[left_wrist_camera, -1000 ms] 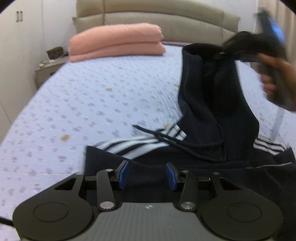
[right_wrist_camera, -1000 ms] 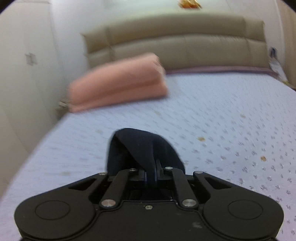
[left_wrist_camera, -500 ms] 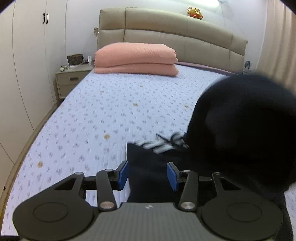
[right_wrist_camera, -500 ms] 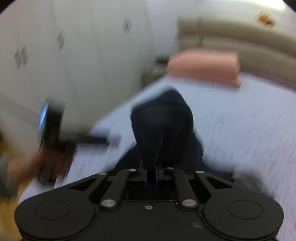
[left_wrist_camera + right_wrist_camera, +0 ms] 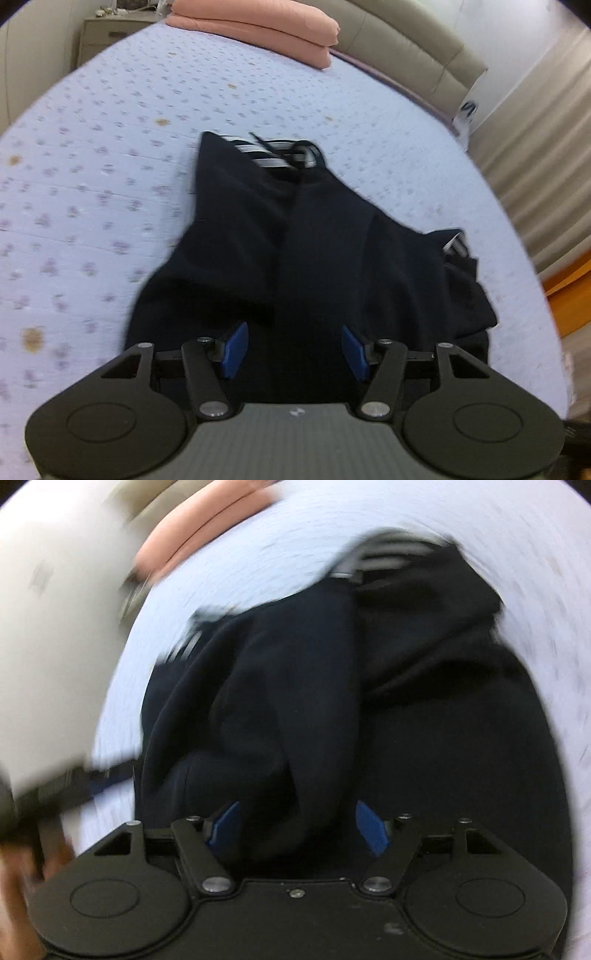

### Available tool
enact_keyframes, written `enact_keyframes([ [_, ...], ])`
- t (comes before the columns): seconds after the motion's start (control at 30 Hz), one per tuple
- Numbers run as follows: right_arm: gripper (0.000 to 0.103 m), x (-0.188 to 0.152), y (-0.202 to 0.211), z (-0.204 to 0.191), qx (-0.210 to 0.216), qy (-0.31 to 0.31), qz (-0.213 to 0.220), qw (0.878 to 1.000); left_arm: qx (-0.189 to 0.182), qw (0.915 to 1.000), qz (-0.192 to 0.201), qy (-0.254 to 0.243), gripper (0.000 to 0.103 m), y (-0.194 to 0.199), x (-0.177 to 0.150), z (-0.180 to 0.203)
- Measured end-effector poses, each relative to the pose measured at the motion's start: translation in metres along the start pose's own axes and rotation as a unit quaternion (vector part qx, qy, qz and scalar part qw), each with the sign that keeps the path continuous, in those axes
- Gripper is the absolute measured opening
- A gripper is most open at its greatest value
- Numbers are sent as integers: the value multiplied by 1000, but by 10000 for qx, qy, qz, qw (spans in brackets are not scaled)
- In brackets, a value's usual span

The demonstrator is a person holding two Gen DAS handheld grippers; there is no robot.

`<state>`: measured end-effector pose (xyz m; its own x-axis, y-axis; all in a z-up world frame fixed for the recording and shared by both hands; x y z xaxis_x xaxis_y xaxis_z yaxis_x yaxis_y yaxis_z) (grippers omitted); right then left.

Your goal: Fold large clothes

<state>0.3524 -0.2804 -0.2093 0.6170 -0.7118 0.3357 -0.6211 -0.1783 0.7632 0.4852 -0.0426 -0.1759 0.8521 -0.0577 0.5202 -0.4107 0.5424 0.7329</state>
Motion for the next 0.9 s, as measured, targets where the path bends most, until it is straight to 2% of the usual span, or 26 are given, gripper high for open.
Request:
enact_keyframes([
  [0.07,84,2,-19,11,46,-541,52,9985,-219,9997,-105,76,64,-17,2,9],
  [0.13,78,2,-35,19,147,-815,-58,9966,-443,9977,-467,221,62,-42,-7,18],
  [0.17,46,1,-40,18,252,-898,-73,9956,-372,9967,-667,261,48,-52,-14,17],
  [0.2,13,0,-44,17,219,-900,-111,9956,-194,9961,-842,179,14,-62,-22,17],
  [0.23,10,1,-42,16,123,-802,-83,9967,35,9963,-858,38,10,-66,-25,15],
  [0.27,9,5,-37,14,163,-728,-1,9972,174,9969,-769,-59,9,-64,-25,14],
  [0.4,9,28,18,0,361,-320,453,9978,-318,9991,-275,-102,6,-24,-18,32],
  [0.47,9,42,53,-10,355,56,737,9966,-669,9974,-235,-107,6,-2,-23,44],
  [0.53,9,47,74,-11,255,368,909,9948,-964,9946,-383,-8,8,10,-37,53],
  [0.57,8,45,76,-7,180,438,870,9951,-902,9947,-488,25,14,9,-46,53],
  [0.63,10,28,63,14,-80,459,571,9973,-405,9975,-571,51,25,0,-66,41],
  [0.7,25,8,29,40,-552,409,-62,9976,287,9973,-681,51,33,-14,-84,20],
  [0.73,26,-2,19,54,-752,340,-341,9960,458,9964,-710,91,38,-17,-89,11],
  [0.77,26,-7,16,64,-780,208,-473,9956,449,9967,-623,261,46,-13,-90,6],
  [0.83,26,-4,28,66,-594,128,-331,9976,382,9971,-363,546,48,1,-83,2],
  [0.87,26,1,37,61,-553,314,-173,9978,430,9975,-234,508,48,7,-77,3],
  [0.9,32,4,44,55,-517,580,-37,9970,509,9980,-79,368,46,14,-72,6],
])
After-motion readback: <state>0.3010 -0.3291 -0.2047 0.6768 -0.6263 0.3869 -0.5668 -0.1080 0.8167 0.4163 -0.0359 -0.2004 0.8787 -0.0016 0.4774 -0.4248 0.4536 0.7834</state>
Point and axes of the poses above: each gripper's, at about its wrist camera, not at the fingertips, and y roughly against the way its jaws point, z to its right, x to its top, the point moved 10 cm from there along -y, roughly the way its jaws point, and after that the axes turned 3 degrees about z, right-handed, at the moved point
